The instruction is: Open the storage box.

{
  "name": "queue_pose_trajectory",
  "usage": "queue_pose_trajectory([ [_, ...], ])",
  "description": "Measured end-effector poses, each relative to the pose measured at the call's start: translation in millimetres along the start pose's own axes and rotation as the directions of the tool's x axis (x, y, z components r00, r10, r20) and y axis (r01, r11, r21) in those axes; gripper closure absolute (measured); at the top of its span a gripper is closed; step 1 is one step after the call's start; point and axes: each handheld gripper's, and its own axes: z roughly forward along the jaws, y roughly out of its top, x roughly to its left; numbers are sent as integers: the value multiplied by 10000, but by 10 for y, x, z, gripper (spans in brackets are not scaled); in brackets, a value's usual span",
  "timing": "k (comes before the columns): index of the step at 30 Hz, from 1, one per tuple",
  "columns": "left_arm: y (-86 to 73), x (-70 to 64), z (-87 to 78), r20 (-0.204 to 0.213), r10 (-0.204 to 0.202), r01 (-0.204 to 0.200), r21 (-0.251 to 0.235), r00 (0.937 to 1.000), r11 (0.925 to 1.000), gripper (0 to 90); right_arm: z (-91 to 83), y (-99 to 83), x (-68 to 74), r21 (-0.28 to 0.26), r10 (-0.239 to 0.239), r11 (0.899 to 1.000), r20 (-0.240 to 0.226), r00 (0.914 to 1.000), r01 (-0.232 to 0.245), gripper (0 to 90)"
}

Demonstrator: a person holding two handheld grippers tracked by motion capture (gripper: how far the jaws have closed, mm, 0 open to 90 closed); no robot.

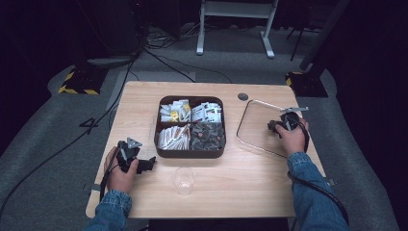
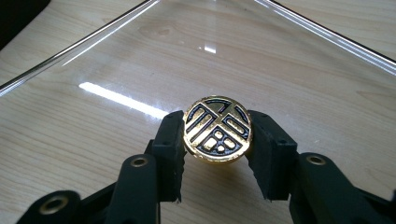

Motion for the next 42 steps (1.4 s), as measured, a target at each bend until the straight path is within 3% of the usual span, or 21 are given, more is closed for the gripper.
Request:
queue_pose_trajectory([
  [19, 0, -1, 0, 8, -12, 12, 5, 10000, 10000, 0, 56, -104, 39, 160, 31, 9999, -42, 10000, -31, 574],
  [20, 0, -1, 0, 8, -8, 8, 6, 10000, 10000, 0, 49, -105, 39, -165, 277, 9995, -131, 9995, -279, 516],
  [24, 0, -1, 0, 7, -11, 11, 6, 10000, 10000, 0, 17, -87, 45, -393, 369, 9985, -204, 9991, -377, 476],
  [32, 0, -1, 0, 9, -12, 12, 4, 10000, 10000, 0, -83, -24, 67, -799, 728, 9939, -366, 9967, -755, 469],
  [33, 0, 0, 0, -2, -2, 2, -2, 10000, 10000, 0, -125, 7, 85, -947, 834, 9916, -562, 9949, -885, 471],
  [42, -1, -1, 0, 4, -11, 11, 5, 10000, 10000, 0, -287, 195, 252, -1407, 520, 9879, -979, 9938, -655, 472],
])
